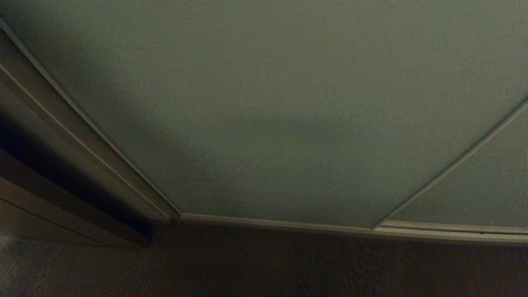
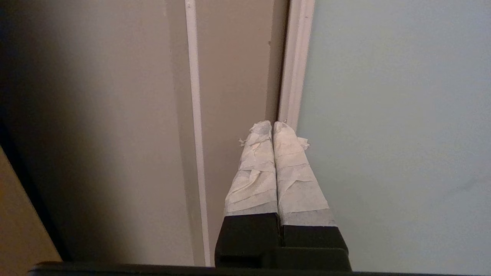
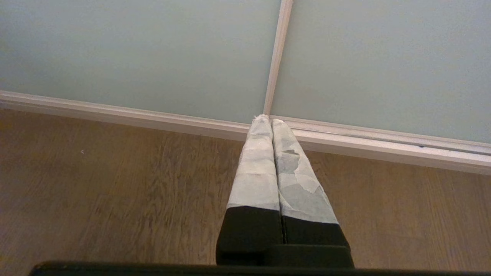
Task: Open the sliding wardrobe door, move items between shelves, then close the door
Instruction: Open the door
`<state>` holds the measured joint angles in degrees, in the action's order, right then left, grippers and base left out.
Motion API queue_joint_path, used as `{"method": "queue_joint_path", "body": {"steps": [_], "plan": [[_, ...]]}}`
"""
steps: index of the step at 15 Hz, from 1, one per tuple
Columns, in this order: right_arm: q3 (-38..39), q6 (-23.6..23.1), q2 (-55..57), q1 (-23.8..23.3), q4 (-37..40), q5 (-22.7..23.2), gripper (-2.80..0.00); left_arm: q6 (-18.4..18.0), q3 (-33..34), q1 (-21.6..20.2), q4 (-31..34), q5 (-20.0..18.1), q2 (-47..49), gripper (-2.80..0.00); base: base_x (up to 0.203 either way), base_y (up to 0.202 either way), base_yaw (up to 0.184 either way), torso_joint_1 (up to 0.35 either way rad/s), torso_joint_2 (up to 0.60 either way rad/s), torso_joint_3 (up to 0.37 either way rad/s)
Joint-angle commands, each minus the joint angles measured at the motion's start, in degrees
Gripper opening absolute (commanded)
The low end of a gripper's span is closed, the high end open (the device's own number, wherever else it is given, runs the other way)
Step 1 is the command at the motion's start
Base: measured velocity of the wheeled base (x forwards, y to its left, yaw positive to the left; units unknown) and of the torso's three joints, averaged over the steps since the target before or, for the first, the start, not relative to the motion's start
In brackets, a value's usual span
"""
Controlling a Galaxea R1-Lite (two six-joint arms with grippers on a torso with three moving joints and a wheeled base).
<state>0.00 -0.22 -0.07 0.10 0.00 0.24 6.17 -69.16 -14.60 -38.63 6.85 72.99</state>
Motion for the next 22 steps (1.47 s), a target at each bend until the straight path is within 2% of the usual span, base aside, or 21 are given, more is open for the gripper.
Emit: {"method": "queue_joint_path", "body": {"steps": [1, 11, 22], "plan": [[0.09, -0.04, -0.18, 0.0, 0.0, 0.04, -2.8, 0.01, -0.89, -0.07, 0.12, 0.09, 1.11, -2.8, 0.0, 0.0, 0.0, 0.0, 0.0, 0.0], [0.09, -0.04, -0.19, 0.04, 0.0, 0.03, -2.8, -0.14, -2.7, -0.07, 0.14, 0.84, 3.8, -2.8, 0.0, 0.0, 0.0, 0.0, 0.0, 0.0], [0.09, -0.04, -0.17, 0.0, 0.0, 0.05, -2.8, 0.51, -3.46, 0.87, 0.4, -3.33, 4.82, -2.8, 0.0, 0.0, 0.0, 0.0, 0.0, 0.0]]}}
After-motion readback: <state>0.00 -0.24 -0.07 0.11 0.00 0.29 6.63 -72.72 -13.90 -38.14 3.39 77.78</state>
